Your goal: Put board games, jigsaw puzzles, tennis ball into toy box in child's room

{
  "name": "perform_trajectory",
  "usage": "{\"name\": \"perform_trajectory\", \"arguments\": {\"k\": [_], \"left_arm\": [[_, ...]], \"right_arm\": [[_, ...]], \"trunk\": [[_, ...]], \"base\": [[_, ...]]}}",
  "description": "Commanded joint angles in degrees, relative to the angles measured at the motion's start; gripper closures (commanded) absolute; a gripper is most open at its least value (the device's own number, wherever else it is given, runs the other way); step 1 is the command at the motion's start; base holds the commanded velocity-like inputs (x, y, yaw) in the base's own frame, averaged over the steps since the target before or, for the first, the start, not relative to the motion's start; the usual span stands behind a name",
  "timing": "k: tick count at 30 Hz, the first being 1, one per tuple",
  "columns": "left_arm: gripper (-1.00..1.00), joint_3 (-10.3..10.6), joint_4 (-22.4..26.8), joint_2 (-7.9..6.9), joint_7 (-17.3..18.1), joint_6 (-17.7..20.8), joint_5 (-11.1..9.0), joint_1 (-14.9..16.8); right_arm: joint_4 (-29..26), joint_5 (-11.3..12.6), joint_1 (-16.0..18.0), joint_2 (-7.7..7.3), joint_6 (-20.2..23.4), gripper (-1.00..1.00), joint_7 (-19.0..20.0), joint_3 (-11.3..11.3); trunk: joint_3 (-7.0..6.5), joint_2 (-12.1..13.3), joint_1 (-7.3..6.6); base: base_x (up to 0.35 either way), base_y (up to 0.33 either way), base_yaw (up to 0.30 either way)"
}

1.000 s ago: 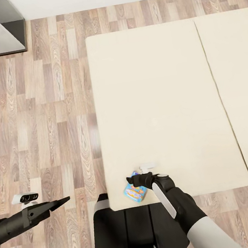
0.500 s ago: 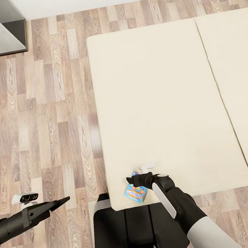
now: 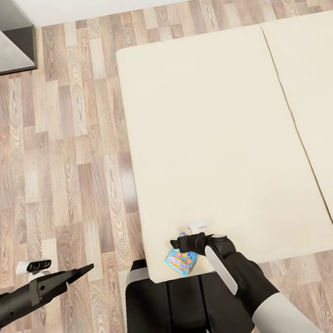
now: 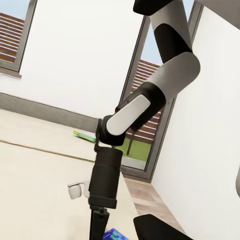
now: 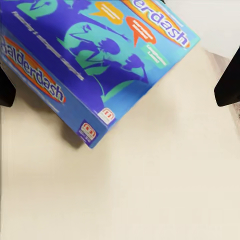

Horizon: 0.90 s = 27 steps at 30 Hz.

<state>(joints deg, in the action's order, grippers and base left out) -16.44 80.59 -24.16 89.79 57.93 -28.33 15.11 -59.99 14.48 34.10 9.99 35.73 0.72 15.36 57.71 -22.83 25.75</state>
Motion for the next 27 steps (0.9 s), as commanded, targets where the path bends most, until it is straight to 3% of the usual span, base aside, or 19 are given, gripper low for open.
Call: {"name": "perform_trajectory", "arguments": {"k": [1, 25, 27], "left_arm": [[-1.0, 0.01, 0.01, -0.01, 0.21, 0.61, 0.03, 0.01], [-1.0, 0.01, 0.01, -0.02, 0.21, 0.61, 0.02, 0.01], [-1.0, 0.01, 0.01, -0.02, 0.21, 0.61, 0.02, 0.01]], "right_arm": [[-0.47, -0.04, 0.0, 0.01, 1.21, -1.0, 0.07, -0.12], [-0.26, -0.1, 0.0, -0.03, 3.5, -1.0, -0.03, -0.45], [-0.39, -0.02, 0.0, -1.08, 3.61, -1.0, 0.02, -0.49]], "trunk": [[0.06, -0.09, 0.04], [0.06, -0.09, 0.04], [0.06, -0.09, 0.04]], "base": [[0.0, 0.0, 0.0], [0.0, 0.0, 0.0], [0.0, 0.0, 0.0]]}}
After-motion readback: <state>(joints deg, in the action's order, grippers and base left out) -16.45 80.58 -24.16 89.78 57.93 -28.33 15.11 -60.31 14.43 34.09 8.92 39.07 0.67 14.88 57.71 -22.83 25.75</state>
